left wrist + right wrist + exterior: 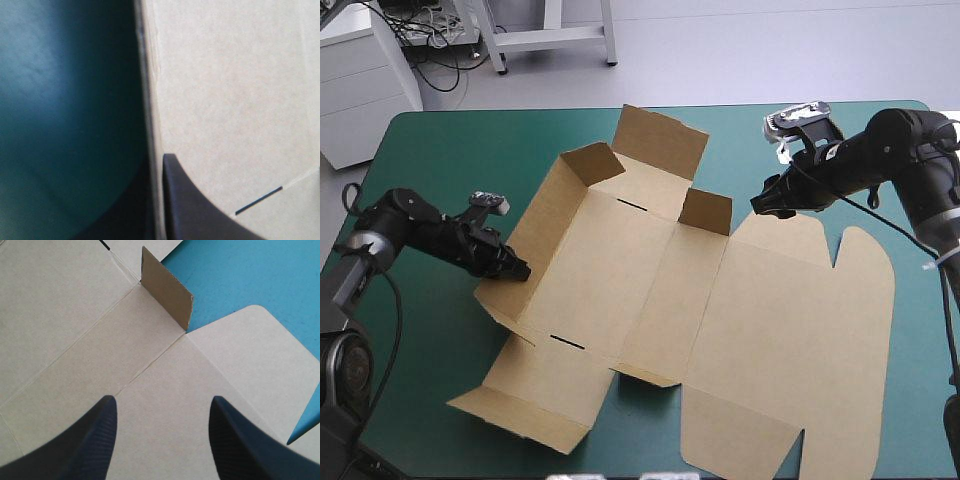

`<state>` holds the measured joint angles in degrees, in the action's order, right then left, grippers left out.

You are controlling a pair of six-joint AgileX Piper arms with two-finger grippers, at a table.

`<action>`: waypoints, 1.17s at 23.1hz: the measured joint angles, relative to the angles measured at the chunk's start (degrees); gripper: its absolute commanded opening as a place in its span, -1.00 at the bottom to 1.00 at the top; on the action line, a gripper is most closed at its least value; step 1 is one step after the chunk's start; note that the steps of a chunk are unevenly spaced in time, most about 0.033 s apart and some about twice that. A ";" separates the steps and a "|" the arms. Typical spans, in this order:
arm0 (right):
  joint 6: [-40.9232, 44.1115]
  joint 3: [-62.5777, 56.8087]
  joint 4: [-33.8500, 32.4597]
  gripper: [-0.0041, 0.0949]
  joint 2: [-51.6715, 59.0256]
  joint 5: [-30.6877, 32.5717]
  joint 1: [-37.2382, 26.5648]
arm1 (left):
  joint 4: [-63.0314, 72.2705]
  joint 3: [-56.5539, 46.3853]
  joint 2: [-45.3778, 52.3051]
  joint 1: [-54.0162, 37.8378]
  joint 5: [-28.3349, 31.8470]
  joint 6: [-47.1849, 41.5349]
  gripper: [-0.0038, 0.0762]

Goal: Fold the box

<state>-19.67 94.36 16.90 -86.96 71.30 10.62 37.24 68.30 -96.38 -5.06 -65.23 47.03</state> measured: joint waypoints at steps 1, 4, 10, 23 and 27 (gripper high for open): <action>0.00 0.00 0.00 0.10 0.00 0.00 0.00 | -2.00 2.31 -1.31 0.86 -0.05 -0.40 -0.98; 0.00 0.00 0.00 0.10 0.00 0.00 0.00 | -6.54 9.01 -5.03 3.33 -0.57 -0.96 -0.98; 0.00 0.00 0.00 0.10 0.00 0.00 0.00 | -16.01 23.56 -10.66 8.28 -1.29 -0.63 -0.98; 2.50 -0.05 -4.14 0.10 0.96 0.00 0.00 | -31.85 39.79 -16.51 28.90 19.47 18.99 -0.98; 5.75 -0.42 -11.32 0.10 6.46 0.04 -1.40 | -36.40 38.11 -14.34 36.82 20.78 18.79 -0.98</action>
<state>-13.92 93.94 5.58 -80.50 71.34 9.23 0.84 106.41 -110.73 31.75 -44.45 65.83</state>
